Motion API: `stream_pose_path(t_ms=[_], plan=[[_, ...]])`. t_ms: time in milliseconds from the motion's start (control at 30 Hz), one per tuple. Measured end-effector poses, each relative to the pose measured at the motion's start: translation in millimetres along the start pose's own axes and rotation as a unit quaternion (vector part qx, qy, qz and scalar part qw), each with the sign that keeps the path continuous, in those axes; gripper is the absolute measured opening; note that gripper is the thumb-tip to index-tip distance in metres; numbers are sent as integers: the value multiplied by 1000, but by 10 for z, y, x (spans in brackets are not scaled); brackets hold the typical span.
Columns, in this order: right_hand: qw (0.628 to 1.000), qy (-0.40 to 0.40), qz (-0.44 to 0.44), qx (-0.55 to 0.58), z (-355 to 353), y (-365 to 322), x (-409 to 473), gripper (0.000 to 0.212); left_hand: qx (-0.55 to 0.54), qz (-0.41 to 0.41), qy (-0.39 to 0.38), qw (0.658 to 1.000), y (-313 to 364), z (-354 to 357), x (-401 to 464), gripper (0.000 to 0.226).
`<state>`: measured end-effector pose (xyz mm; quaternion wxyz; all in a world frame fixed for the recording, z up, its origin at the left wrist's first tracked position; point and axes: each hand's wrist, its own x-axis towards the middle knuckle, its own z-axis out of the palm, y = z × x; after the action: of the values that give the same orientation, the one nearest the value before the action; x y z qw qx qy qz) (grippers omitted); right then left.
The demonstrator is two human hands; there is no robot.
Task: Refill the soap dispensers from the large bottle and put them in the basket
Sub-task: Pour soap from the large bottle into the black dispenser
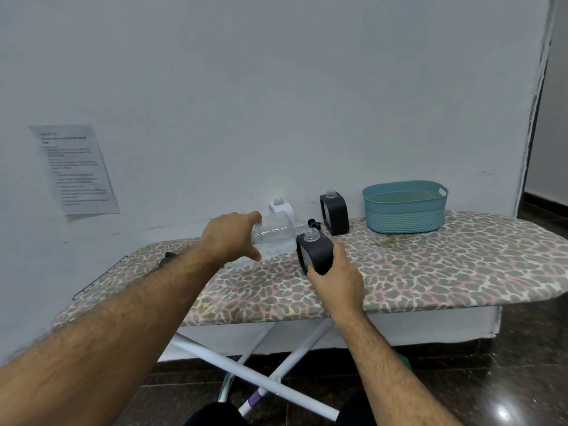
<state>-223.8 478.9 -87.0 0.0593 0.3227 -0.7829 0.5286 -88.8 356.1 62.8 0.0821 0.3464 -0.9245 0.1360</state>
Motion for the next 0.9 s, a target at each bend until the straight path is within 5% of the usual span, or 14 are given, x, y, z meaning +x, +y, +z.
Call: stream_pose_path(t_ms=[900], plan=[[1000,-3,2,8,-1,-9,10,46,9,1,-3,1000,8,-22,19,73]])
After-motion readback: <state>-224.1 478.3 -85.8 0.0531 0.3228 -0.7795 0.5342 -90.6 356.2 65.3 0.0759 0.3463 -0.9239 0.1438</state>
